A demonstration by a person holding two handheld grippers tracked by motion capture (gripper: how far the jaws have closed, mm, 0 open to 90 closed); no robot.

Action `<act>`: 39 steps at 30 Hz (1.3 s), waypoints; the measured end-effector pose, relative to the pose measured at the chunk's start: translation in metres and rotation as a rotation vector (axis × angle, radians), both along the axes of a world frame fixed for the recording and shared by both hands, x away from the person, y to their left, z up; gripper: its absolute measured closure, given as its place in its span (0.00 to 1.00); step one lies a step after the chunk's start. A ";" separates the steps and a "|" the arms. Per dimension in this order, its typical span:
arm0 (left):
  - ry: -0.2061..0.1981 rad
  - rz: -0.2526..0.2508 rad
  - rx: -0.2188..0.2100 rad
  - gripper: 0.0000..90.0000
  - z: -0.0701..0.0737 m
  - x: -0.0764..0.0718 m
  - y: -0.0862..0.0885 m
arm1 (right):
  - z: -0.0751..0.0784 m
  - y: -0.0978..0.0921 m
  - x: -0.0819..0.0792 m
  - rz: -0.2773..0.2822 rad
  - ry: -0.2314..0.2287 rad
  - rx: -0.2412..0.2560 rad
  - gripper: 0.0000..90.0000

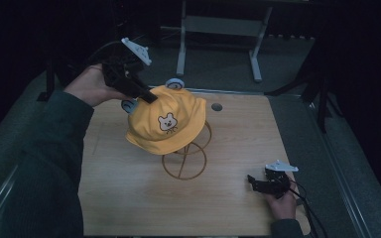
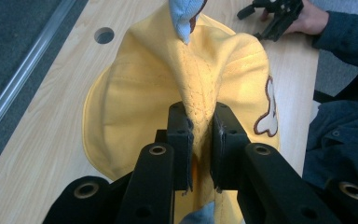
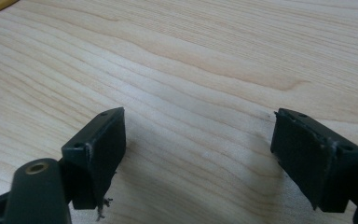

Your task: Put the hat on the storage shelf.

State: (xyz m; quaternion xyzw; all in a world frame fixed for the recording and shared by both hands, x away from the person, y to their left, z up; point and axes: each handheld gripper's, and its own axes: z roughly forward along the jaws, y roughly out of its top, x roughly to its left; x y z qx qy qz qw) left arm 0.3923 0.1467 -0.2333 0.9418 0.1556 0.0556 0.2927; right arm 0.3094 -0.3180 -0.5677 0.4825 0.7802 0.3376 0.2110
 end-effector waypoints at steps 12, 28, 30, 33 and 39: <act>0.012 -0.007 0.035 0.88 -0.003 0.012 -0.027 | 0.000 0.000 0.000 0.001 -0.001 -0.001 0.20; 0.019 -0.027 0.075 0.87 -0.017 0.022 -0.059 | 0.000 0.000 0.000 0.001 -0.001 0.000 0.20; 0.021 -0.030 0.076 0.87 -0.020 0.024 -0.063 | 0.000 0.000 0.000 0.001 -0.001 0.000 0.20; 0.031 -0.032 0.090 0.86 -0.026 0.025 -0.069 | 0.000 0.000 -0.001 0.001 -0.002 0.000 0.20; 0.028 -0.055 0.062 0.83 -0.033 0.025 -0.080 | 0.000 0.000 -0.001 0.003 -0.003 0.000 0.20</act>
